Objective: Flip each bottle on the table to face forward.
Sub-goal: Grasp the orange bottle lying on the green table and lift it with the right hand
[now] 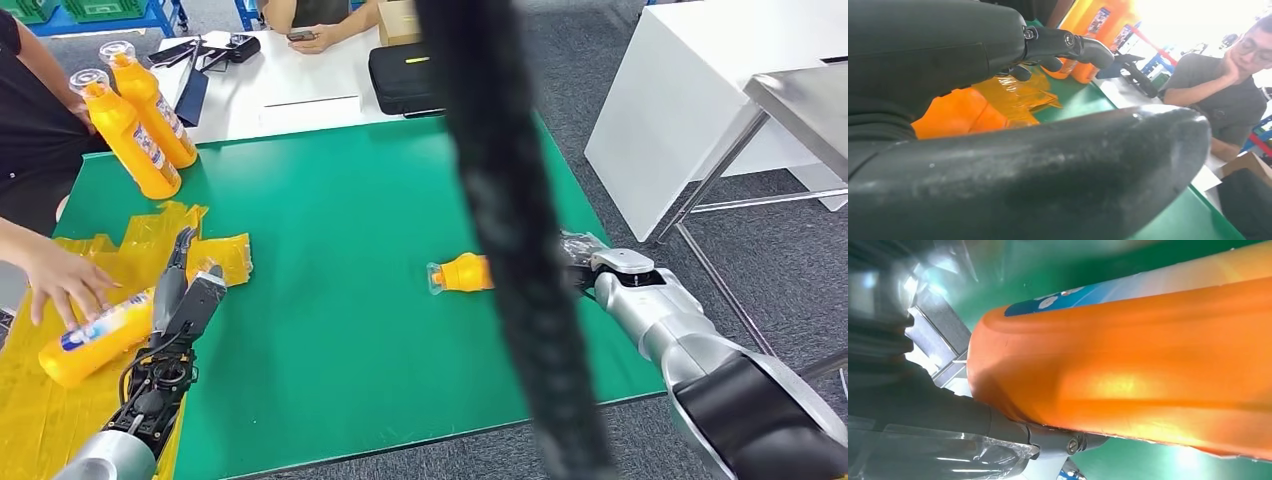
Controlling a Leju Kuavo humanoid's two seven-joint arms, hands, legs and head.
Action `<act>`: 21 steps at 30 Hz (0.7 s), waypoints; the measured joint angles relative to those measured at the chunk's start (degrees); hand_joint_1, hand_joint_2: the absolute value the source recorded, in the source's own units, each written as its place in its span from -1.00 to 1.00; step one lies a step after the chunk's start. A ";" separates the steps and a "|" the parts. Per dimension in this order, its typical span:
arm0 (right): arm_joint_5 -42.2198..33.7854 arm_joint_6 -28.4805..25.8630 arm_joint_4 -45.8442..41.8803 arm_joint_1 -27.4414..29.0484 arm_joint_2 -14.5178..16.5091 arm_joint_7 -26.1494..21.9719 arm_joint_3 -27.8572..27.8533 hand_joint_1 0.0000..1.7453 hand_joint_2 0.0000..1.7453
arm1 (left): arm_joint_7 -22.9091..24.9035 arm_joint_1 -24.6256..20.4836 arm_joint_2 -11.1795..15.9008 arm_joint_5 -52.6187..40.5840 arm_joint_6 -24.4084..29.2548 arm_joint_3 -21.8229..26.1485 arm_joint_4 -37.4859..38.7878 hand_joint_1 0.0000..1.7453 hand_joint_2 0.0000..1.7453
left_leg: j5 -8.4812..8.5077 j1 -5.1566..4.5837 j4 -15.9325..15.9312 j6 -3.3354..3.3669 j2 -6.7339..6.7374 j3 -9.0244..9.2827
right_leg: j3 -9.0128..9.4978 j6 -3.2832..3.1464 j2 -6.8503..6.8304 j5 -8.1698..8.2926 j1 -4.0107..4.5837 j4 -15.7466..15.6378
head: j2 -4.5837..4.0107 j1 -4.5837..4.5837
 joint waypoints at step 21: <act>4.56 0.15 1.67 0.48 3.55 3.77 1.46 1.00 1.00 | 2.90 3.31 0.02 17.99 -22.17 -0.08 -8.89 -1.00 -1.00 | -0.07 0.06 0.00 -0.06 0.30 0.48 | 0.37 -0.13 0.29 0.06 0.09 -0.02 | 0.00 0.01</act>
